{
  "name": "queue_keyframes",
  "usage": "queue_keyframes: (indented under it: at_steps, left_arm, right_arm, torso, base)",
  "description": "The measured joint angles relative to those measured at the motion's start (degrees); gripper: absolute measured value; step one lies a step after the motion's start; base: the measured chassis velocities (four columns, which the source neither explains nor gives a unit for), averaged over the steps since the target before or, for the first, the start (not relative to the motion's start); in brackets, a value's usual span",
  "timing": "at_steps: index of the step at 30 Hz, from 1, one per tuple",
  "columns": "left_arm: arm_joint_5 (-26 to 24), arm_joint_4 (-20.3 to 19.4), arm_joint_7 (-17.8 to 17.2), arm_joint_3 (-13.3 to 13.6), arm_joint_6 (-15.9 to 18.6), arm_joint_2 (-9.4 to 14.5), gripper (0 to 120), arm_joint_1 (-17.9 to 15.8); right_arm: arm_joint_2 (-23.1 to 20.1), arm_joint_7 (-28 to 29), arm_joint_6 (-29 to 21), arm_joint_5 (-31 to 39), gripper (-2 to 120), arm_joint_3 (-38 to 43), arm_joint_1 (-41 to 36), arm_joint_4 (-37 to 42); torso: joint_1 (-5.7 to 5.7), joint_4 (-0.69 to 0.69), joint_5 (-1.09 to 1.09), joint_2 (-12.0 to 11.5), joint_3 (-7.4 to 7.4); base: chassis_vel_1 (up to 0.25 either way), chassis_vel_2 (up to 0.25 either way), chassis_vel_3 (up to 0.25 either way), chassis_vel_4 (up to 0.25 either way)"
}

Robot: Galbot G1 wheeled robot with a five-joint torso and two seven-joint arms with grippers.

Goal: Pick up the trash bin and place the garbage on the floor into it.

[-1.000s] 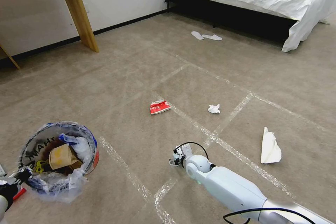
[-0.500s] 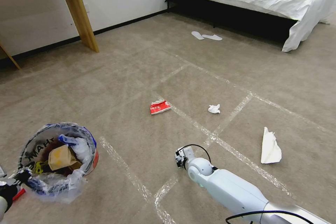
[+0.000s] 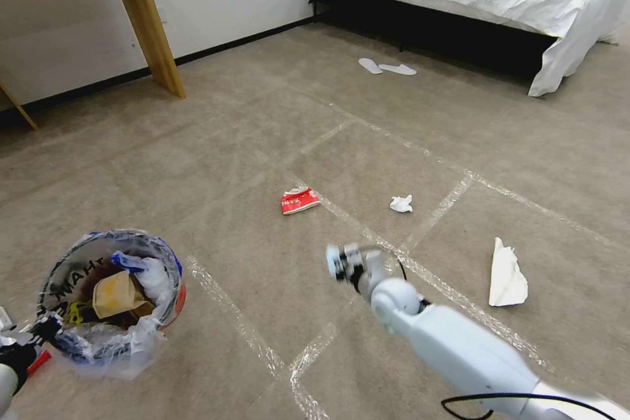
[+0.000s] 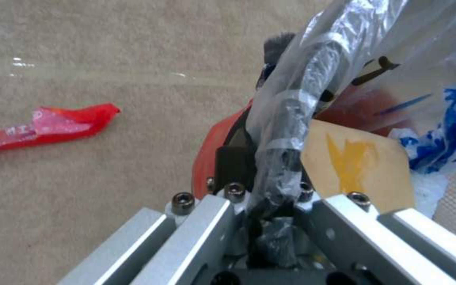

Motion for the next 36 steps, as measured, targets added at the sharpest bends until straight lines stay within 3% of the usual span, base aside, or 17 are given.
queue_keyframes:
  at_steps: [5, 13, 21, 23, 36]
  left_arm:
    - [-1.01, 0.21, -0.87, 0.98, 0.57, 0.30, 0, -0.48]
    - [-2.79, 0.70, -2.03, 1.39, 1.35, 1.09, 0, -0.51]
    - [-4.41, 0.99, -2.77, 1.35, 1.72, 1.98, 0, -0.54]
    - [-4.66, 1.15, -2.92, 1.34, 1.80, 2.10, 0, -0.77]
    - [-5.22, 1.66, -3.21, 1.48, 1.95, 2.83, 0, -1.68]
  right_arm:
    - [-2.56, -1.30, 1.63, 8.15, 0, -1.70, 6.08, 12.76]
    - [-3.35, -1.39, 1.00, 19.27, 0, -11.89, 15.81, 21.71]
    - [-0.08, -1.09, 0.62, 23.95, 0, -22.37, 25.77, 22.65]
    - [2.73, -0.75, 0.51, 24.98, 0, -26.67, 29.21, 22.22]
    - [11.93, 0.88, -1.56, 27.93, 0, -36.33, 35.83, 19.20]
  torso:
    - [0.00, 0.00, -0.02, 0.01, -0.01]
    - [0.00, -0.01, -0.02, 0.00, -0.01]
    - [0.00, 0.00, -0.02, 0.00, 0.00]
    - [0.00, 0.00, -0.02, 0.00, 0.00]
    - [0.00, 0.00, -0.02, 0.00, 0.00]
  base:
    - [0.000, 0.000, 0.000, 0.000]
    - [0.000, 0.000, 0.000, 0.000]
    - [0.000, 0.000, 0.000, 0.000]
    - [0.000, 0.000, 0.000, 0.000]
    - [0.000, 0.000, 0.000, 0.000]
